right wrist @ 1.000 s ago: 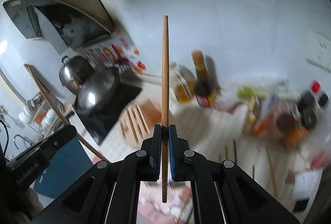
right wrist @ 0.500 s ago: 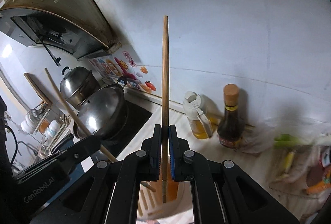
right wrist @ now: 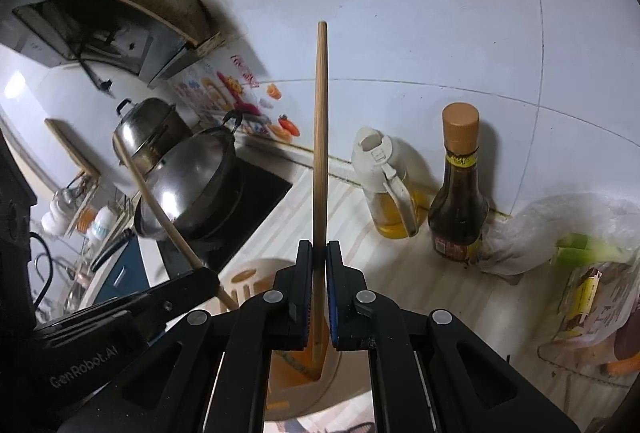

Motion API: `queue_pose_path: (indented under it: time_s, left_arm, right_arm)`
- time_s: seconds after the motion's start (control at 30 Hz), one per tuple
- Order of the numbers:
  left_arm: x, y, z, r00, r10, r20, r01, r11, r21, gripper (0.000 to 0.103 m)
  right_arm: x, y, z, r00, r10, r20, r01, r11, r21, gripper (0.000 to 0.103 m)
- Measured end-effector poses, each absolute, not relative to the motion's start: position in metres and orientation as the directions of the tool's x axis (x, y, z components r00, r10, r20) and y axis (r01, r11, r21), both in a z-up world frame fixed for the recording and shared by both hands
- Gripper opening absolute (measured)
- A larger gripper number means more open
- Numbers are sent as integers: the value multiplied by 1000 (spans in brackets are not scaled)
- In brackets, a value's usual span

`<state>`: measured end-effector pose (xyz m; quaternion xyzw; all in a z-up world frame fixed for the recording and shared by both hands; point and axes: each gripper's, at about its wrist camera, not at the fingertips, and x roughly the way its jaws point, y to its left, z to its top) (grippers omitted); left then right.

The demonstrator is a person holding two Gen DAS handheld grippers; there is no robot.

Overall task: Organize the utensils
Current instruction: 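Lower both chopsticks into the holder slots and open both tools, then grasp a wooden chopstick with the left tool while the right tool grasps a dark chopstick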

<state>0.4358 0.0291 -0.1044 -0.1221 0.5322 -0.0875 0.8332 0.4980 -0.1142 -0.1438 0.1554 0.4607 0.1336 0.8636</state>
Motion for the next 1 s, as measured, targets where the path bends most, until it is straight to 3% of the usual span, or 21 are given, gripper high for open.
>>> queue_pose_path:
  time_s: [0.17, 0.23, 0.27, 0.33, 0.37, 0.4, 0.53, 0.57, 0.73, 1.0]
  left_arm:
    - [416, 38, -85, 437, -283, -853, 7, 950, -312, 9]
    - [406, 44, -74, 465, -246, -850, -2, 960, -279, 9]
    - [401, 46, -70, 477, -231, -848, -6, 964, -266, 13]
    - [392, 52, -64, 494, -190, -849, -25, 973, -232, 39]
    - [388, 55, -62, 502, -171, -847, -34, 976, -217, 68]
    - [382, 58, -60, 518, -150, -842, -46, 978, -203, 80]
    - [354, 66, -59, 566, -78, -821, -85, 985, -151, 85]
    - [348, 67, -61, 568, -71, -820, -89, 985, -147, 100]
    - [321, 60, -83, 565, 6, -825, -94, 994, -57, 103]
    - [292, 21, -154, 454, 4, -891, -1, 1000, 4, 103]
  right_arm:
    - [484, -121, -139, 495, 397, -772, -101, 910, 403, 12]
    - [475, -130, -133, 505, 395, -767, -90, 908, 408, 36]
    - [469, -134, -129, 512, 391, -765, -85, 909, 408, 40]
    - [457, -143, -122, 526, 383, -759, -71, 910, 409, 47]
    - [453, -146, -117, 529, 379, -759, -67, 911, 408, 49]
    - [447, -150, -114, 537, 370, -758, -57, 913, 405, 51]
    - [414, -169, -107, 564, 316, -763, -7, 926, 378, 65]
    - [405, -173, -107, 570, 300, -765, 8, 929, 370, 67]
    - [366, -196, -116, 598, 237, -765, 81, 932, 352, 98]
    - [325, -242, -181, 463, 119, -878, 236, 939, 251, 100]
